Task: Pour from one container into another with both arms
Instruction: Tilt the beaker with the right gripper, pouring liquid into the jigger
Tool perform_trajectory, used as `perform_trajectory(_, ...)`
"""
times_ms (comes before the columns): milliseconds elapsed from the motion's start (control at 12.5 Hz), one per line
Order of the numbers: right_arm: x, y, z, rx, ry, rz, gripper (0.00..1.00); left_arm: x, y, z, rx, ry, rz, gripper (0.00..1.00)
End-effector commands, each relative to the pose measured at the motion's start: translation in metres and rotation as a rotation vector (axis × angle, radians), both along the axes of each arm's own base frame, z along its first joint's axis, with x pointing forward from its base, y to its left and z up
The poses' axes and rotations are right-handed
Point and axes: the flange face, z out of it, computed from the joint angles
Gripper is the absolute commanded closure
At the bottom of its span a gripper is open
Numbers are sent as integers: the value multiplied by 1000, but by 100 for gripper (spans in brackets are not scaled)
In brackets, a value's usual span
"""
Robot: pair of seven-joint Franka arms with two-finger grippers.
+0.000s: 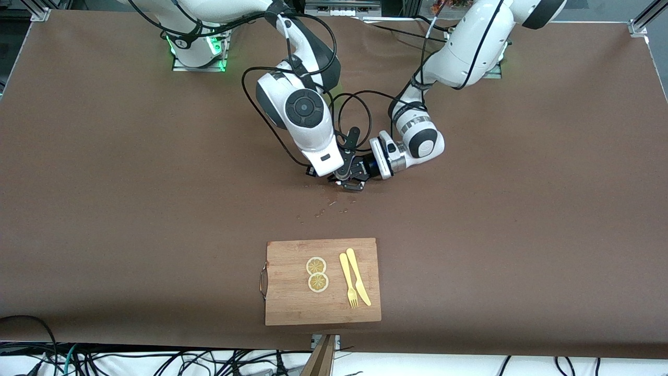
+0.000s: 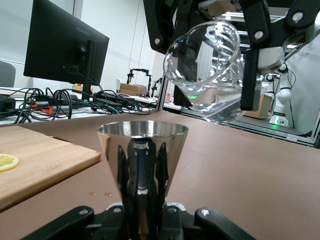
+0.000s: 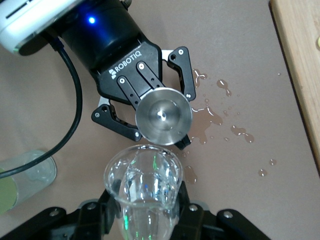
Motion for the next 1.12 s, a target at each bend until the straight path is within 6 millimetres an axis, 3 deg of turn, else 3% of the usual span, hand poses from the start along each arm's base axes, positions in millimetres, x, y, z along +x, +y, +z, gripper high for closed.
perform_trajectory(0,-2,6,5,-31,-9,-2,80,-1,-4,0,41,-105,32,100)
perform_trajectory(1040,-13,17,-2,-101,-57,23,79,-2,-6,0,51,-102,38,100)
